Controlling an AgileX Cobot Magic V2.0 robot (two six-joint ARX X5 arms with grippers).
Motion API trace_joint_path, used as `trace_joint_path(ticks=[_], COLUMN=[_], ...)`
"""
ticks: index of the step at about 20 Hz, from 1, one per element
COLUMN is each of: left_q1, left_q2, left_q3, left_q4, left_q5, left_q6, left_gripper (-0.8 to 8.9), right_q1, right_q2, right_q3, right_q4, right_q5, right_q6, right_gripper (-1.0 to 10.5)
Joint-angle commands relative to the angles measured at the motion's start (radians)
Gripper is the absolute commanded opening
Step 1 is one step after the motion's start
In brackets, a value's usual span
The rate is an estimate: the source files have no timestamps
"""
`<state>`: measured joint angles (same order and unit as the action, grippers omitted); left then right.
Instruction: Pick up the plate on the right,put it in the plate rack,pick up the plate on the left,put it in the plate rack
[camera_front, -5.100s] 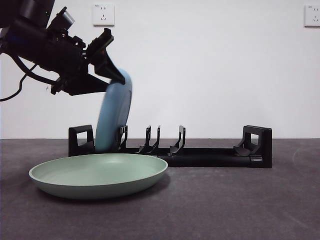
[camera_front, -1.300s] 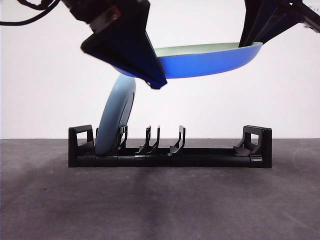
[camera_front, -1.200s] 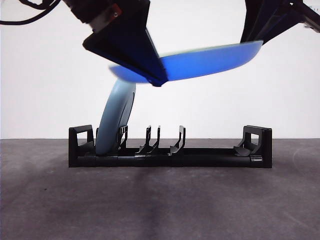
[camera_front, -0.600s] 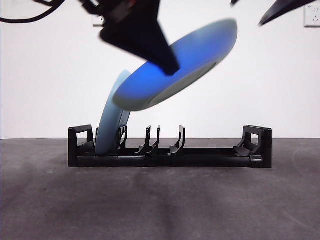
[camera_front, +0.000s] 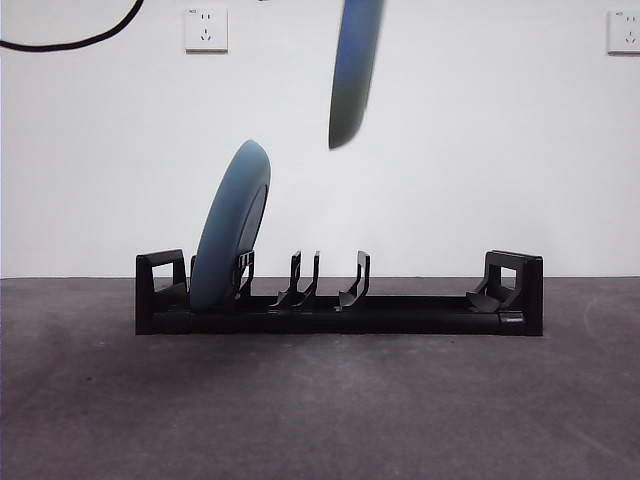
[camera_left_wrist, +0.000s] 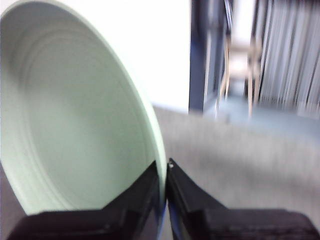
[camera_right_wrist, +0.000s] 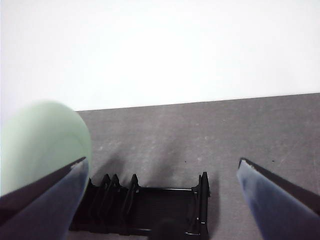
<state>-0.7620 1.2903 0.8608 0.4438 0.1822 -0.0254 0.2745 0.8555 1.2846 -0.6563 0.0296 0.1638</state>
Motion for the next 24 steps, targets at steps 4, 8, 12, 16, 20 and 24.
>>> trace_joint_path(ticks=[4, 8, 12, 16, 20, 24], left_q1=[0.132, 0.182, 0.189, 0.188, 0.188, 0.188], left_q2=[0.095, 0.198, 0.282, 0.335, 0.357, 0.376], left_q3=[0.017, 0.100, 0.208, 0.275, 0.278, 0.278], left_q4=[0.169, 0.158, 0.066, -0.020, -0.031, -0.036], left_q5=[0.097, 0.177, 0.191, 0.190, 0.153, 0.136], left_q6=[-0.319, -0.349, -0.344, -0.319, -0.312, -0.310], left_gripper=[-0.08, -0.08, -0.08, -0.08, -0.08, -0.08], right_q1=[0.000, 0.001, 0.001, 0.001, 0.001, 0.001], right_q2=[-0.007, 0.000, 0.009, 0.009, 0.008, 0.009], right_q3=[-0.005, -0.005, -0.005, -0.005, -0.005, -0.005], right_q4=[-0.006, -0.007, -0.014, -0.035, -0.047, -0.057], right_q5=[0.003, 0.002, -0.001, 0.000, 0.000, 0.000], right_q6=[-0.008, -0.007, -0.007, -0.008, -0.008, -0.009], right_gripper=[5.0, 5.0, 5.0, 5.0, 5.0, 5.0])
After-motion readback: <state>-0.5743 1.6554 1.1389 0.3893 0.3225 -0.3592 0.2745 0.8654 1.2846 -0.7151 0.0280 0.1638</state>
